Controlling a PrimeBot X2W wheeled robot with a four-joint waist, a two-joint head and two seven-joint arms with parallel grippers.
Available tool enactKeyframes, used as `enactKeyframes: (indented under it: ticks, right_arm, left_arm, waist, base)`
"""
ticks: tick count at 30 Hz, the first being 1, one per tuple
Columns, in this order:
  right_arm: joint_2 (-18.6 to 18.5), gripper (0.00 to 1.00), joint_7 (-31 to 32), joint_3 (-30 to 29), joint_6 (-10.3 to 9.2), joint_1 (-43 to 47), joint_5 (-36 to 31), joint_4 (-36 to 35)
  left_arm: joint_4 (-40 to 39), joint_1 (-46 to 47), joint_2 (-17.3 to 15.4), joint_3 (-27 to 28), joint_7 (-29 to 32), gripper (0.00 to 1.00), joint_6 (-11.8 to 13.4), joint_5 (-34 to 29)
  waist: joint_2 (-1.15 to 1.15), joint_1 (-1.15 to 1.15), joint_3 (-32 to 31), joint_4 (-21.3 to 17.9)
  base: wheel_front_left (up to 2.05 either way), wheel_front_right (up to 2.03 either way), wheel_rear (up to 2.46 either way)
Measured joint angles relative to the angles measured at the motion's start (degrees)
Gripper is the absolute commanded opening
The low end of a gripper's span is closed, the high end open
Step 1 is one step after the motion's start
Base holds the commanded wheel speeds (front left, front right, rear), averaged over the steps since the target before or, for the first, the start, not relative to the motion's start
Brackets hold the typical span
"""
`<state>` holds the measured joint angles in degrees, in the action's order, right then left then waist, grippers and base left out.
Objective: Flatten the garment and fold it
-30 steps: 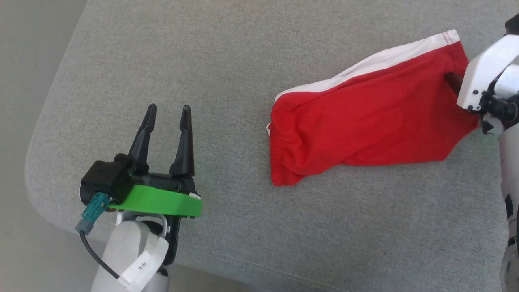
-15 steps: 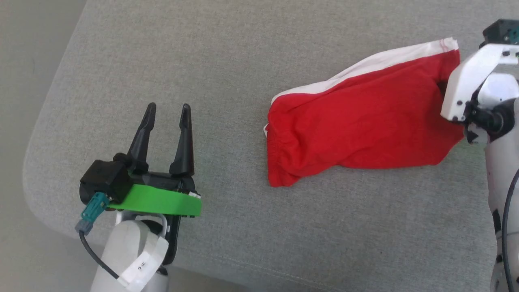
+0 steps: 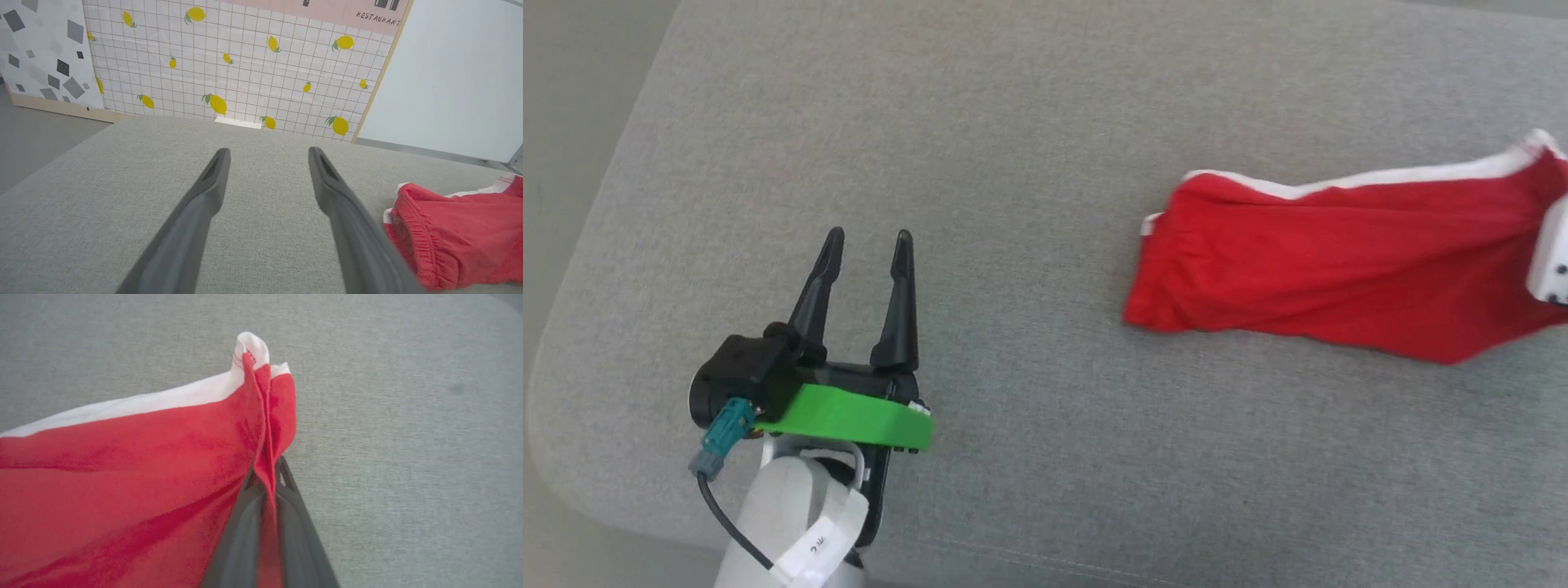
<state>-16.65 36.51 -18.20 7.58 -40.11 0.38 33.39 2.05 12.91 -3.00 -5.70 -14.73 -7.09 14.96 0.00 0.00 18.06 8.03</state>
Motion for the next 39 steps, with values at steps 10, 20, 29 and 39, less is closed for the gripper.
enactKeyframes:
  ticks: [10,20,29,39]
  right_arm:
    - [0.2,0.00,-0.9,-2.3,-0.01,4.3,-7.9,-6.5]
    - [3.4,0.00,3.9,12.1,-0.01,6.7,-4.2,-18.1]
    - [5.2,0.00,10.2,29.1,-0.01,7.2,0.9,-27.4]
    - [6.6,0.00,10.3,35.6,-0.01,5.7,1.3,-17.0]
  left_arm:
    - [0.8,-0.1,0.0,-0.1,0.0,1.00,0.0,-2.9]
    - [1.3,-1.9,0.0,0.0,0.0,1.00,0.0,-3.3]
    - [1.4,-2.0,0.0,-0.6,0.0,1.00,0.0,-3.2]
    - [1.4,-1.7,0.0,-1.7,0.0,1.00,0.0,-2.3]
  waist:
    - [0.00,0.00,-2.7,-2.6]
    - [0.00,0.00,-4.4,-2.0]
    - [0.00,0.00,-4.0,0.2]
    - [0.00,0.00,-1.7,3.0]
  base:
    - [0.00,0.00,0.00]
    - [0.00,0.00,0.00]
    - [0.00,0.00,0.00]
    - [0.00,0.00,0.00]
